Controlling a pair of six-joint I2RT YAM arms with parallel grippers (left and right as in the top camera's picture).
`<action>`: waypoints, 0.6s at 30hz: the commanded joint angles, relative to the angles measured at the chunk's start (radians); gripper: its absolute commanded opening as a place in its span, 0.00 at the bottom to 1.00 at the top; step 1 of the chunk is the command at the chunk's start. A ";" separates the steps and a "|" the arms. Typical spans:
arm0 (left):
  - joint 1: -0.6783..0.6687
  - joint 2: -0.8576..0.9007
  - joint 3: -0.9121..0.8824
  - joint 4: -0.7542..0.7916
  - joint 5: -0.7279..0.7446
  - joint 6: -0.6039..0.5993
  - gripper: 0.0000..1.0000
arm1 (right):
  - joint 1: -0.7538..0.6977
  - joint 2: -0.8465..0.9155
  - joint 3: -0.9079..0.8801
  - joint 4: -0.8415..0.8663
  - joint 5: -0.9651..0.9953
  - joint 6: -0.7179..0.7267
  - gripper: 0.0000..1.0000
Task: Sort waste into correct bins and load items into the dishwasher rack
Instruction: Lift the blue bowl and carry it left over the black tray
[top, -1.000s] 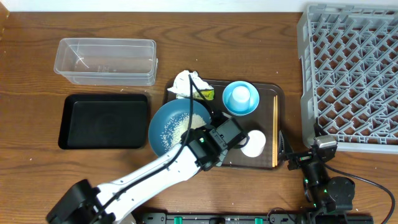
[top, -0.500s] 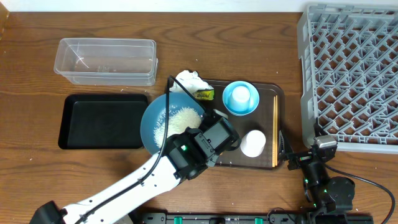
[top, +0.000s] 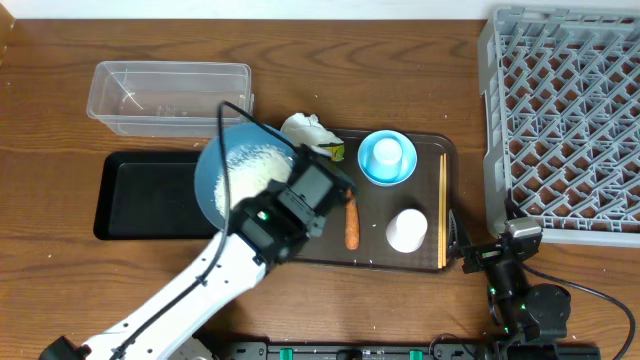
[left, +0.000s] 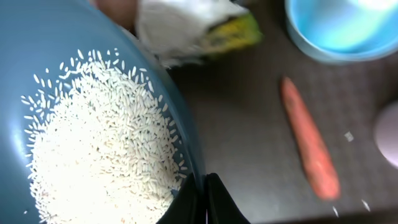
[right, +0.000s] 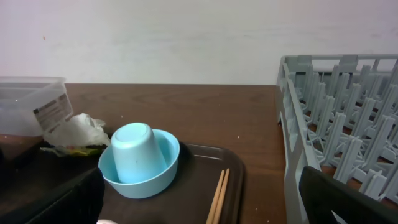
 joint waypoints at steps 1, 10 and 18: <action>0.087 -0.014 0.011 0.031 0.003 0.029 0.06 | -0.008 -0.005 -0.002 -0.004 0.000 -0.012 0.99; 0.397 -0.014 0.011 0.167 0.361 0.029 0.06 | -0.008 -0.005 -0.002 -0.004 0.000 -0.012 0.99; 0.606 -0.014 0.011 0.165 0.661 0.028 0.06 | -0.008 -0.005 -0.002 -0.004 0.000 -0.012 0.99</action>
